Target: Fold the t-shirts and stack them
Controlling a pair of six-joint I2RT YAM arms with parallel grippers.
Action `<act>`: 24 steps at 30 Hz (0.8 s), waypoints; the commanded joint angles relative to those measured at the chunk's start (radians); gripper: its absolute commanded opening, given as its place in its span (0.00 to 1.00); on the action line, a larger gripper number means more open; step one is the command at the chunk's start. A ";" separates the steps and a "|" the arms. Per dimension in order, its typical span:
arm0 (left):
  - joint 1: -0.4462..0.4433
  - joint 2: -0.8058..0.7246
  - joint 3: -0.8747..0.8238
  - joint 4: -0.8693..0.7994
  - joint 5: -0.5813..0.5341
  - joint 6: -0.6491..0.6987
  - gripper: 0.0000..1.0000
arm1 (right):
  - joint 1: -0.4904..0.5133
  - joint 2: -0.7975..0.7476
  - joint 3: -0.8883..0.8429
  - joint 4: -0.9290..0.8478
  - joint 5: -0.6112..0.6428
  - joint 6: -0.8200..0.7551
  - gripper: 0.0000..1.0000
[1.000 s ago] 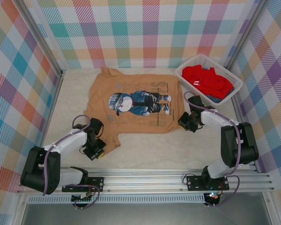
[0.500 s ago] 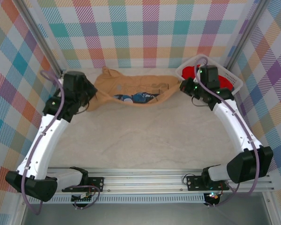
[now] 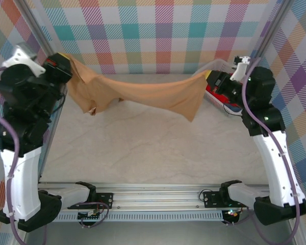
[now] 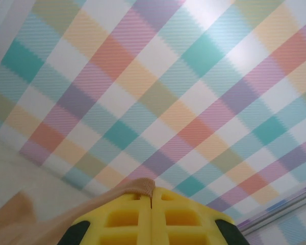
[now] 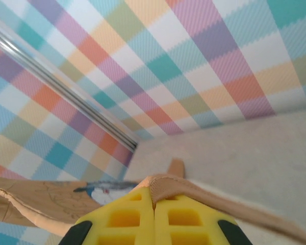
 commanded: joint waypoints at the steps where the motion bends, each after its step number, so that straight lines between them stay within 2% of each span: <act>1: 0.006 0.079 0.170 0.000 0.012 0.059 0.00 | 0.004 -0.008 0.046 0.109 -0.033 0.045 0.00; 6: 0.029 0.291 0.405 -0.055 0.022 0.074 0.00 | 0.004 0.084 0.103 0.154 -0.041 0.105 0.00; 14: 0.270 0.580 0.452 0.029 0.261 -0.060 0.00 | 0.003 0.379 0.238 0.231 -0.099 0.185 0.00; 20: 0.365 0.701 0.581 0.112 0.437 -0.163 0.00 | -0.001 0.547 0.384 0.227 -0.114 0.193 0.00; 24: 0.368 0.714 0.726 0.122 0.468 -0.225 0.00 | -0.009 0.588 0.482 0.214 -0.101 0.190 0.00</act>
